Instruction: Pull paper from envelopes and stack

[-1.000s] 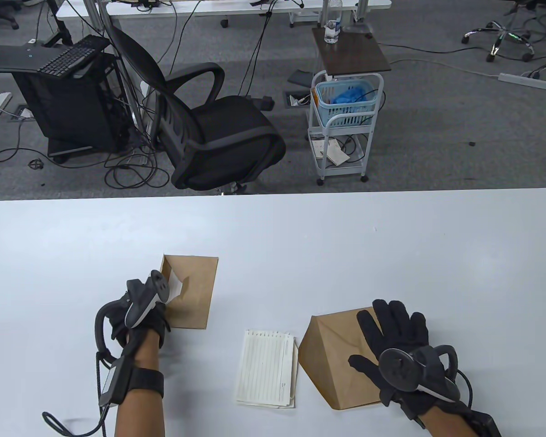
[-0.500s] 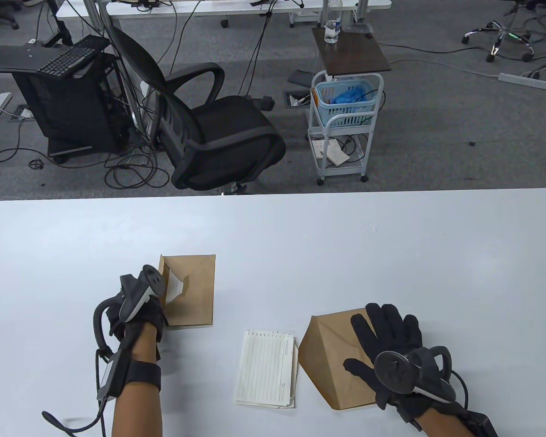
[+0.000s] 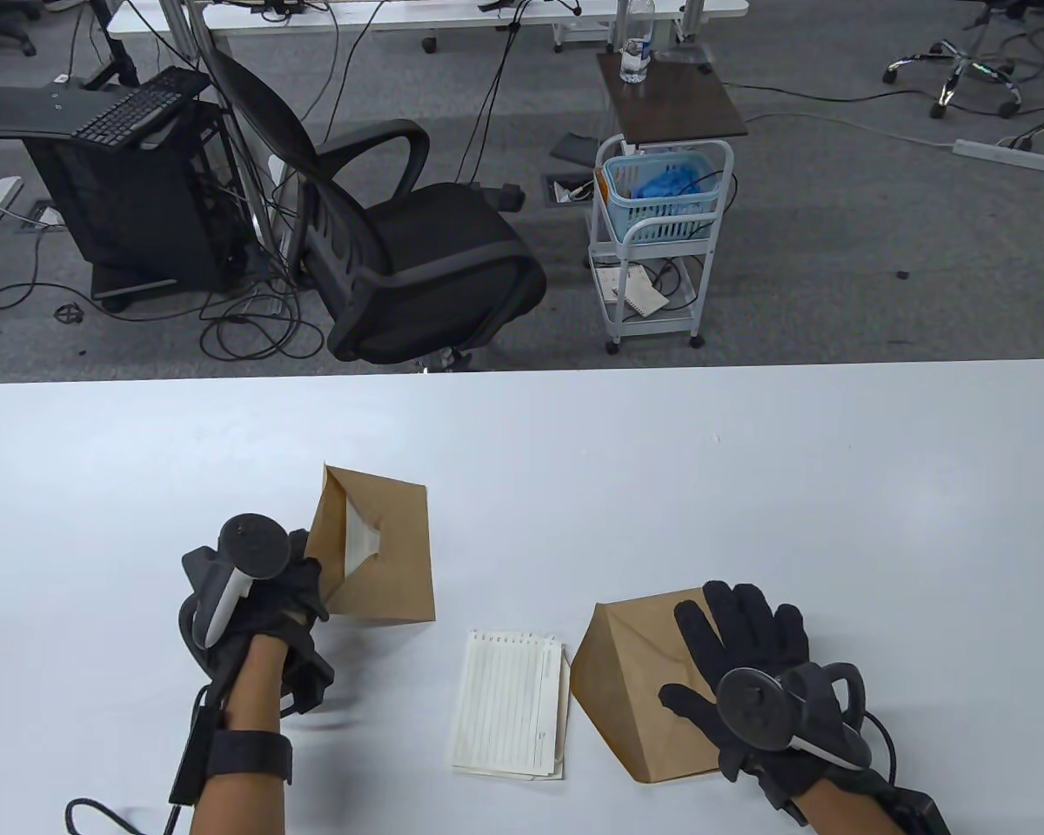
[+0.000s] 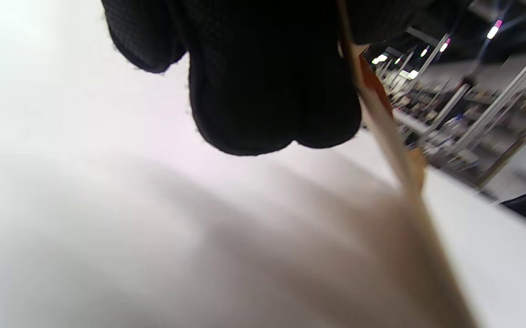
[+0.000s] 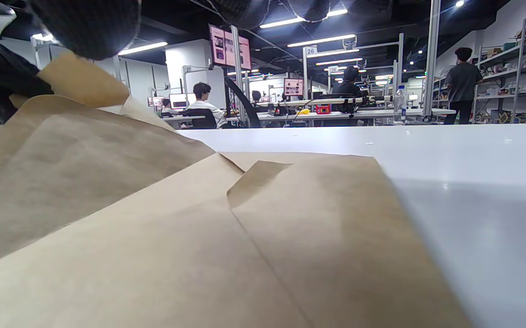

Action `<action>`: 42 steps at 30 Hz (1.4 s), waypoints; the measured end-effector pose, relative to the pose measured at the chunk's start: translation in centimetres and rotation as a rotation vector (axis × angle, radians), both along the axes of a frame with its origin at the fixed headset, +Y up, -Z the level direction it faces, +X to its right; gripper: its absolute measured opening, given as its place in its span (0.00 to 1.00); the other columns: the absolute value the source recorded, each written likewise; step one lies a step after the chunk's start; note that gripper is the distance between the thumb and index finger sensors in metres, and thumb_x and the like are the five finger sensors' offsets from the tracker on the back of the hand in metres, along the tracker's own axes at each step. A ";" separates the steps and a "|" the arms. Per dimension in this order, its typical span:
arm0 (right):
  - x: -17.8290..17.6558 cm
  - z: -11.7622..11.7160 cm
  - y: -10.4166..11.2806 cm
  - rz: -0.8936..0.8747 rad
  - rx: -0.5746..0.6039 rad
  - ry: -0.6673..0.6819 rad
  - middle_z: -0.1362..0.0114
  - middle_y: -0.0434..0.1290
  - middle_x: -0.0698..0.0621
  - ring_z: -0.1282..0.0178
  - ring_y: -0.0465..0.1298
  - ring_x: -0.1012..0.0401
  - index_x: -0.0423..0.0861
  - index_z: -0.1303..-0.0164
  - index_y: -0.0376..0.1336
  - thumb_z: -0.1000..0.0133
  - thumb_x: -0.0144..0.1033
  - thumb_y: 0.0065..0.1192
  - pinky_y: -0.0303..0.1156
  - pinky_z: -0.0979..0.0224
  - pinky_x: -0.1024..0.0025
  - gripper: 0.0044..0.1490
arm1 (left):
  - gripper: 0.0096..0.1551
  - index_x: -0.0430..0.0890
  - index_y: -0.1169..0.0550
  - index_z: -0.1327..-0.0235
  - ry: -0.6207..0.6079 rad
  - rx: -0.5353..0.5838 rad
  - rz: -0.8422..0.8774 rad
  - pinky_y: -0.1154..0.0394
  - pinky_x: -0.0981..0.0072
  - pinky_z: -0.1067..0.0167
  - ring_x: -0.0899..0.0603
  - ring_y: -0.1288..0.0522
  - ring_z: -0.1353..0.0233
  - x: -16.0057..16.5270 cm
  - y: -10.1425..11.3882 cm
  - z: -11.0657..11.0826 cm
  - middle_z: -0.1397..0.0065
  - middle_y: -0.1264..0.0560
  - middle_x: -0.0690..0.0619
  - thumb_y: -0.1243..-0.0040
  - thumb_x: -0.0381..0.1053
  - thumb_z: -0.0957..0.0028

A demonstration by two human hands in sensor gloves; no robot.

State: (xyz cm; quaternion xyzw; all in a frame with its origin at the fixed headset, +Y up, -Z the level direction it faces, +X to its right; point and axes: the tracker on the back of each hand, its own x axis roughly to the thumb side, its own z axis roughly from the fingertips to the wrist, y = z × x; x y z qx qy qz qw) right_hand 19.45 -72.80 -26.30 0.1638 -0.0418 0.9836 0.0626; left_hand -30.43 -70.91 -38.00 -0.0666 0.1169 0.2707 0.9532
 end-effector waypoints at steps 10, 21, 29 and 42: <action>-0.1 0.2 0.4 -0.054 -0.004 0.005 0.13 0.43 0.37 0.14 0.45 0.36 0.50 0.14 0.44 0.44 0.68 0.54 0.41 0.24 0.26 0.54 | 0.30 0.49 0.30 0.25 -0.097 0.249 0.328 0.27 0.43 0.37 0.45 0.10 0.53 3.5 2.5 4.0 0.48 0.13 0.52 0.44 0.50 0.43; 0.2 0.6 1.4 -0.249 -0.008 0.024 0.15 0.47 0.35 0.15 0.53 0.37 0.47 0.15 0.43 0.44 0.68 0.53 0.49 0.24 0.28 0.56 | 0.30 0.51 0.31 0.25 -0.319 0.216 0.647 0.28 0.44 0.36 0.45 0.11 0.51 10.0 -1.4 7.1 0.46 0.14 0.53 0.45 0.51 0.42; 0.8 -0.2 0.6 -0.715 -0.227 0.030 0.26 0.68 0.37 0.35 0.83 0.48 0.34 0.20 0.37 0.43 0.65 0.57 0.72 0.32 0.46 0.62 | 0.30 0.52 0.32 0.24 -0.439 0.113 0.764 0.28 0.45 0.35 0.45 0.11 0.49 14.9 -4.2 9.0 0.44 0.14 0.53 0.46 0.52 0.42; 0.8 -0.5 -0.6 -1.066 -0.394 -0.035 0.51 0.85 0.49 0.70 0.89 0.64 0.45 0.29 0.64 0.43 0.40 0.67 0.79 0.41 0.58 0.32 | 0.31 0.50 0.26 0.29 -0.520 0.207 0.580 0.37 0.34 0.30 0.38 0.17 0.37 16.7 -3.3 10.9 0.36 0.18 0.49 0.44 0.60 0.44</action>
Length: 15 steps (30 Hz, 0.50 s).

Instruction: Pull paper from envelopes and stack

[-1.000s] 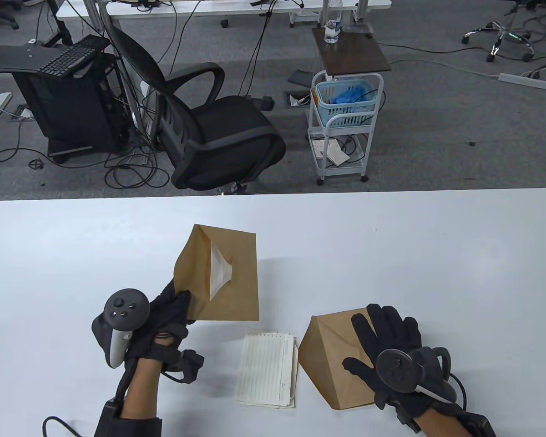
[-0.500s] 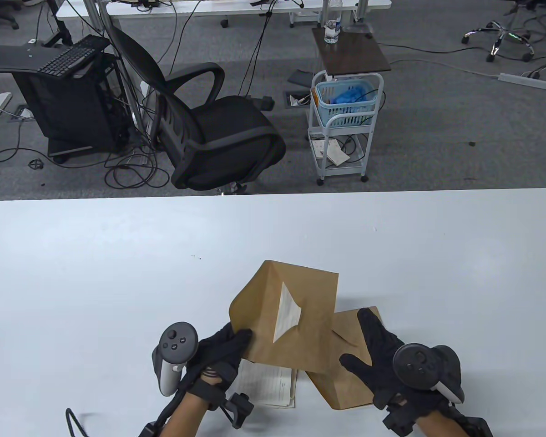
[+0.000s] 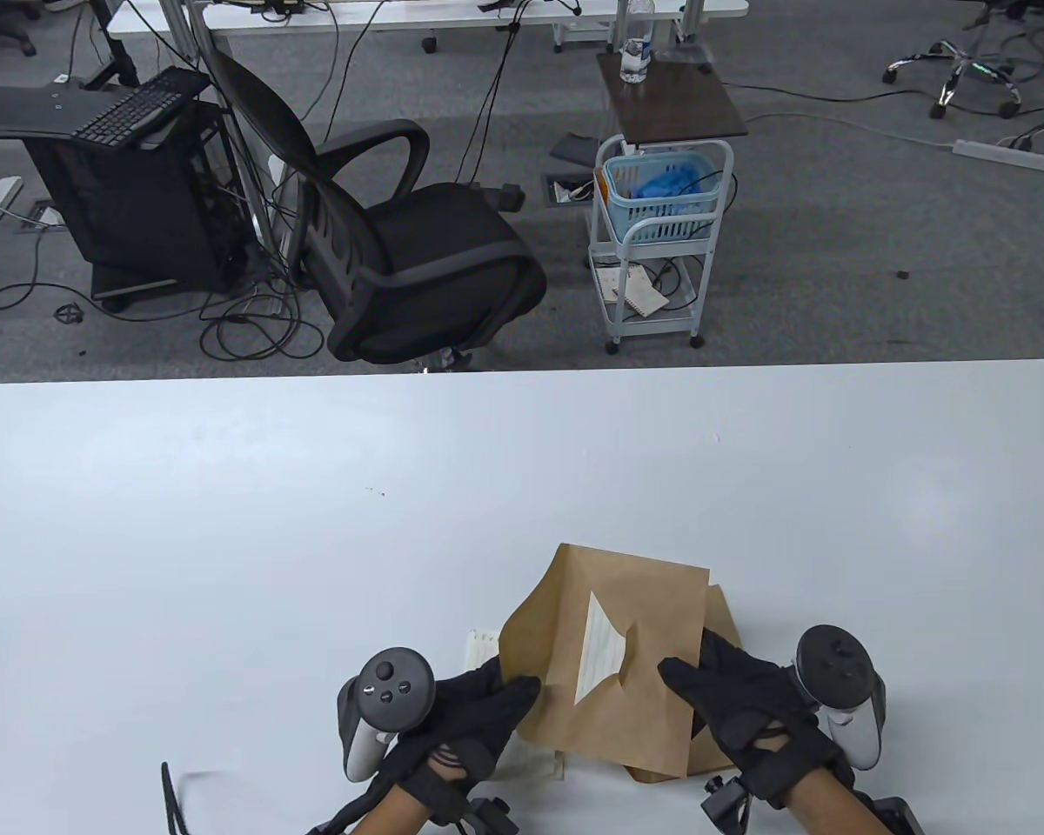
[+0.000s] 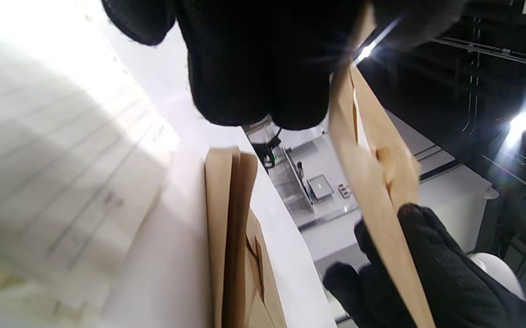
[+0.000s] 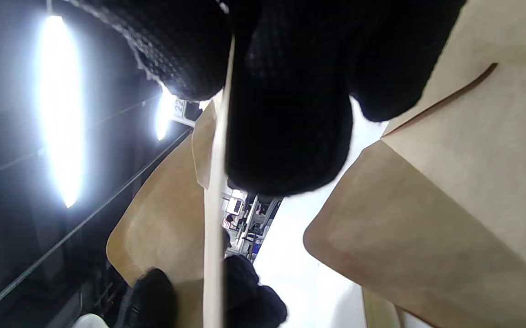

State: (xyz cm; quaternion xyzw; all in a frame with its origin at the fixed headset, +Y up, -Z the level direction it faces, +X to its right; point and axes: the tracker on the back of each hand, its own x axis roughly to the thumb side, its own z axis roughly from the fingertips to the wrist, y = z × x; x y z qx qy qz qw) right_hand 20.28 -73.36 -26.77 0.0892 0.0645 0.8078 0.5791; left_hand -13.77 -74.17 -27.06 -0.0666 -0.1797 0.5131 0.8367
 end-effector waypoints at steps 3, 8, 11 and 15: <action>-0.2 0.2 0.3 -0.004 0.027 0.020 0.51 0.85 0.48 0.70 0.89 0.64 0.47 0.30 0.66 0.43 0.39 0.67 0.79 0.41 0.58 0.30 | 0.34 0.50 0.31 0.24 0.149 0.121 -0.130 0.37 0.35 0.29 0.38 0.19 0.34 -1.3 0.9 -0.2 0.32 0.21 0.49 0.43 0.59 0.44; -0.3 0.5 0.6 -0.042 0.022 0.039 0.51 0.85 0.47 0.72 0.88 0.65 0.48 0.32 0.67 0.43 0.38 0.67 0.80 0.43 0.61 0.28 | 0.47 0.54 0.51 0.18 0.254 0.295 -0.405 0.43 0.32 0.27 0.33 0.32 0.23 -1.8 1.4 0.1 0.19 0.40 0.42 0.40 0.56 0.43; -0.4 0.6 0.6 -0.049 0.022 0.050 0.50 0.85 0.46 0.71 0.89 0.65 0.48 0.32 0.68 0.43 0.37 0.66 0.81 0.44 0.61 0.28 | 0.46 0.65 0.53 0.20 0.261 0.490 -0.673 0.52 0.31 0.24 0.31 0.44 0.18 -0.3 2.1 0.9 0.15 0.53 0.41 0.39 0.55 0.43; -0.8 0.7 0.4 -0.084 -0.001 0.083 0.46 0.84 0.42 0.68 0.90 0.63 0.46 0.31 0.67 0.43 0.37 0.65 0.81 0.43 0.60 0.29 | 0.35 0.67 0.37 0.23 0.148 0.765 -0.981 0.57 0.32 0.23 0.31 0.51 0.15 2.3 2.2 2.3 0.14 0.55 0.44 0.38 0.52 0.43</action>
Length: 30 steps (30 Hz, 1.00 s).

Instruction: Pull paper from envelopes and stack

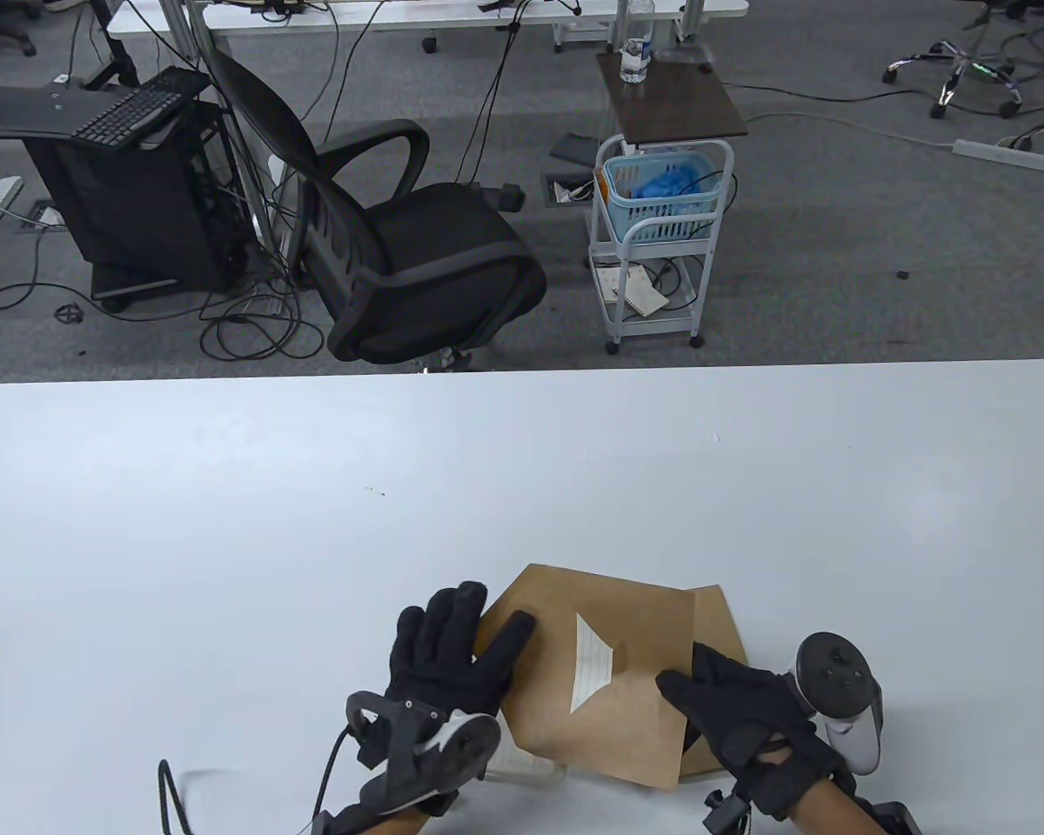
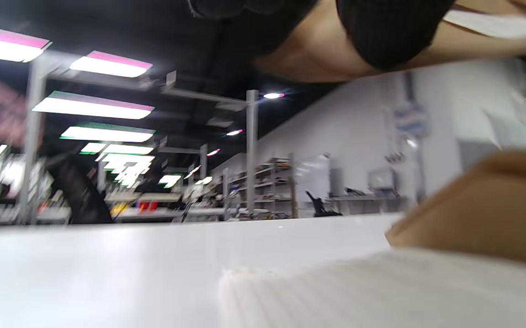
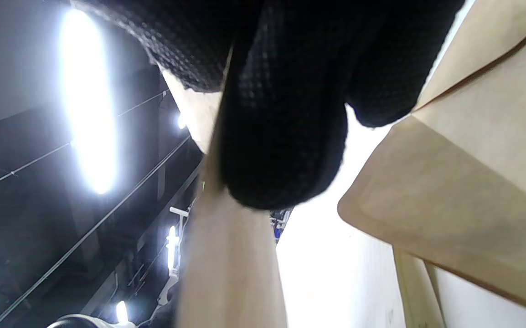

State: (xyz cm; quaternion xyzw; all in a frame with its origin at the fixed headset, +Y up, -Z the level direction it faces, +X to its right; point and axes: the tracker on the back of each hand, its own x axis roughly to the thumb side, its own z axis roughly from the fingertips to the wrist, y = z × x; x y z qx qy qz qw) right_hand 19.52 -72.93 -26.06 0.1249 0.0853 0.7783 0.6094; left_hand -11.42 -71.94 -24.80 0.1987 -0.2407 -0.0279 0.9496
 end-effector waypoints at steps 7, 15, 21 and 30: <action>-0.4 -0.2 -0.4 -0.017 -0.032 0.078 0.40 0.81 0.41 0.59 0.90 0.58 0.42 0.28 0.62 0.43 0.36 0.64 0.76 0.37 0.53 0.32 | 0.33 0.54 0.34 0.22 -0.137 -0.252 0.220 0.49 0.34 0.23 0.35 0.39 0.18 0.7 -0.8 -0.3 0.16 0.42 0.47 0.45 0.57 0.43; -1.1 -0.3 -0.5 -0.111 -0.047 0.207 0.39 0.81 0.45 0.58 0.88 0.57 0.49 0.29 0.65 0.42 0.35 0.63 0.74 0.35 0.51 0.29 | 0.33 0.50 0.29 0.24 -0.169 -0.527 0.642 0.49 0.33 0.24 0.32 0.39 0.19 -1.1 -1.1 -1.3 0.17 0.40 0.44 0.46 0.60 0.43; -1.5 -0.2 -0.4 -0.065 -0.003 0.233 0.38 0.81 0.45 0.57 0.88 0.56 0.50 0.29 0.65 0.42 0.36 0.64 0.74 0.35 0.50 0.29 | 0.36 0.50 0.31 0.23 -0.263 -0.742 0.849 0.50 0.32 0.24 0.32 0.40 0.19 -0.3 -1.5 -1.0 0.17 0.42 0.44 0.46 0.63 0.43; -2.3 0.4 0.2 0.049 0.066 0.268 0.38 0.81 0.44 0.57 0.88 0.55 0.48 0.28 0.65 0.42 0.36 0.64 0.74 0.35 0.50 0.29 | 0.20 0.53 0.20 0.43 -0.153 -0.656 0.906 0.37 0.34 0.30 0.36 0.24 0.30 -0.8 -1.6 -1.3 0.28 0.26 0.48 0.33 0.55 0.48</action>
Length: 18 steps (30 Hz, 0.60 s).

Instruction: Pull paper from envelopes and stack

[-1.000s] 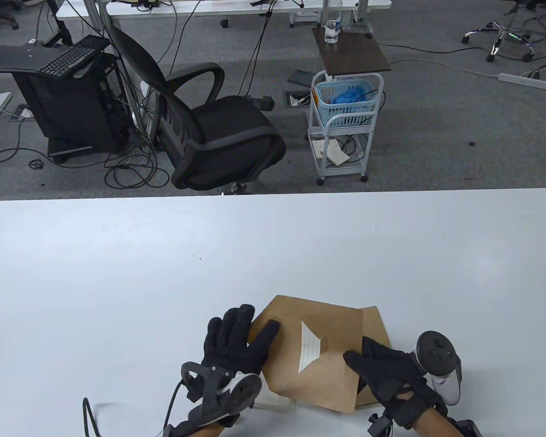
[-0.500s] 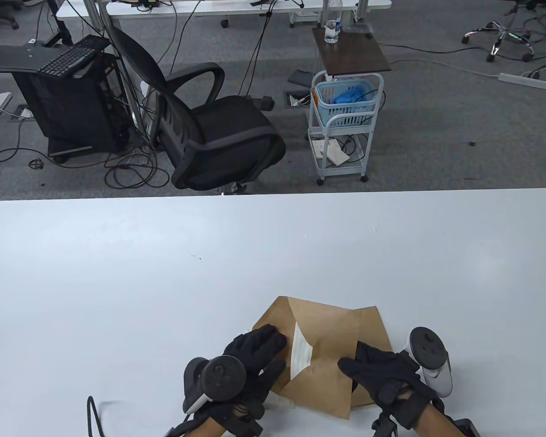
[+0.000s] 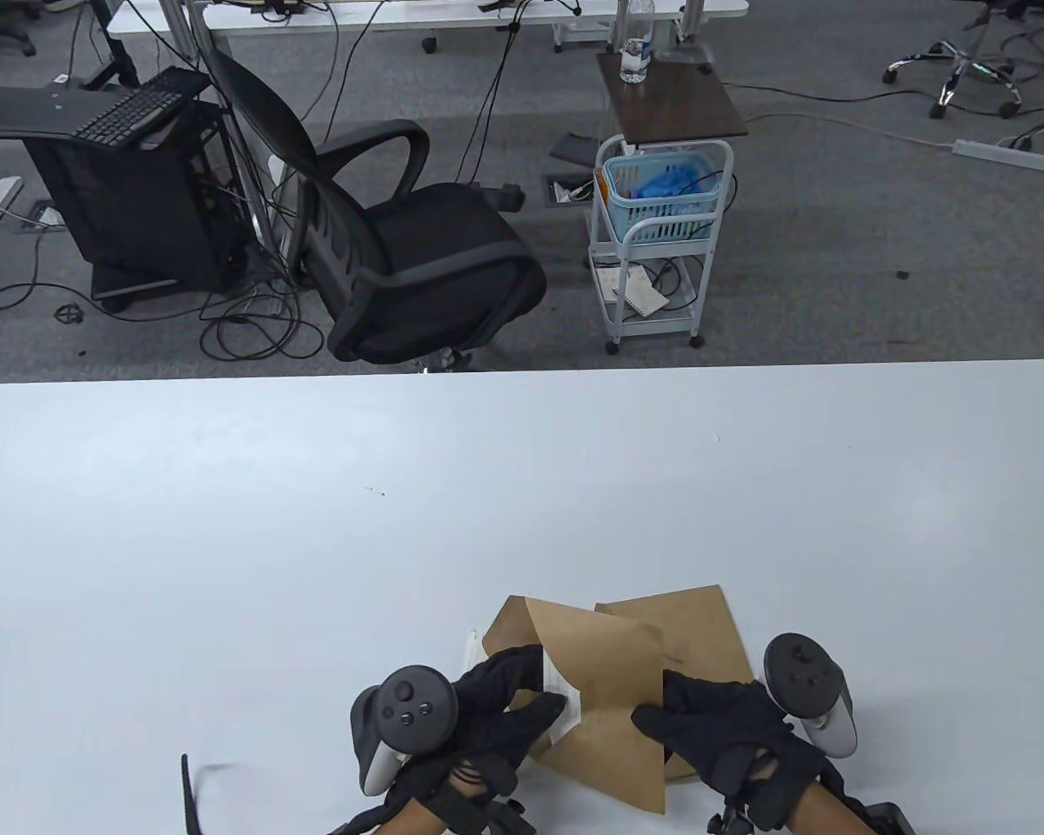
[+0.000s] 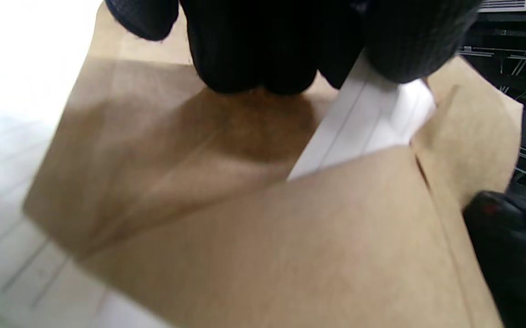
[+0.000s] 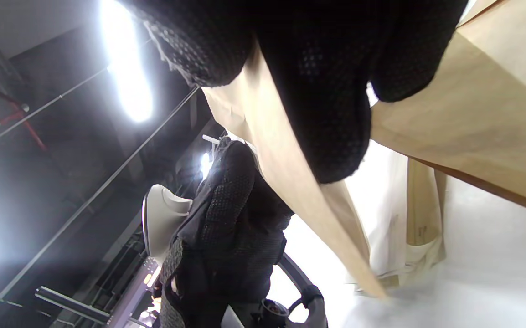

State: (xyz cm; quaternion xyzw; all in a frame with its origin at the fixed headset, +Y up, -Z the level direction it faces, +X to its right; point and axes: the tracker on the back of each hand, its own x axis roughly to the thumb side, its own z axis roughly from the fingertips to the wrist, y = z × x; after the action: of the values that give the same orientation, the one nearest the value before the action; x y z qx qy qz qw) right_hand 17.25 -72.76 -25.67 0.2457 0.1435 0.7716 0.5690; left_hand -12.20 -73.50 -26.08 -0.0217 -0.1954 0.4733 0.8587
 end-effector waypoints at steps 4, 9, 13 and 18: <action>0.0 -0.1 0.0 -0.005 0.017 -0.009 0.39 0.81 0.44 0.57 0.89 0.56 0.47 0.29 0.66 0.42 0.37 0.65 0.74 0.35 0.50 0.29 | 0.19 0.53 0.19 0.44 -0.006 0.004 -0.029 0.37 0.35 0.30 0.37 0.24 0.30 -0.2 0.4 0.0 0.28 0.26 0.48 0.33 0.54 0.47; 0.2 0.0 0.3 -0.003 0.049 -0.034 0.40 0.82 0.45 0.58 0.89 0.56 0.47 0.30 0.67 0.43 0.36 0.66 0.75 0.36 0.51 0.29 | 0.18 0.54 0.19 0.45 -0.007 0.006 -0.031 0.36 0.35 0.30 0.38 0.23 0.30 -0.6 0.8 -0.2 0.29 0.25 0.49 0.32 0.54 0.48; 1.1 -0.4 0.5 -0.009 0.047 -0.071 0.40 0.83 0.45 0.58 0.89 0.56 0.46 0.31 0.67 0.43 0.36 0.66 0.75 0.36 0.51 0.29 | 0.18 0.55 0.19 0.45 0.069 0.005 -0.050 0.35 0.36 0.31 0.38 0.22 0.31 -2.2 0.9 -0.7 0.30 0.24 0.49 0.33 0.54 0.47; 3.2 -0.9 1.0 -0.026 0.071 -0.130 0.40 0.83 0.45 0.59 0.89 0.55 0.46 0.31 0.67 0.43 0.36 0.66 0.75 0.36 0.50 0.28 | 0.19 0.60 0.20 0.42 0.169 -0.002 -0.078 0.29 0.40 0.35 0.43 0.15 0.45 -5.2 0.6 -1.6 0.43 0.17 0.53 0.36 0.55 0.45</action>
State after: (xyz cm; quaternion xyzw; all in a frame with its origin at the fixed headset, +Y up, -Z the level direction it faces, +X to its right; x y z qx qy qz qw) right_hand 20.49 -71.80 -26.60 0.2169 0.0759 0.7831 0.5779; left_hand -17.40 -72.91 -27.73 0.0100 -0.1207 0.4400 0.8898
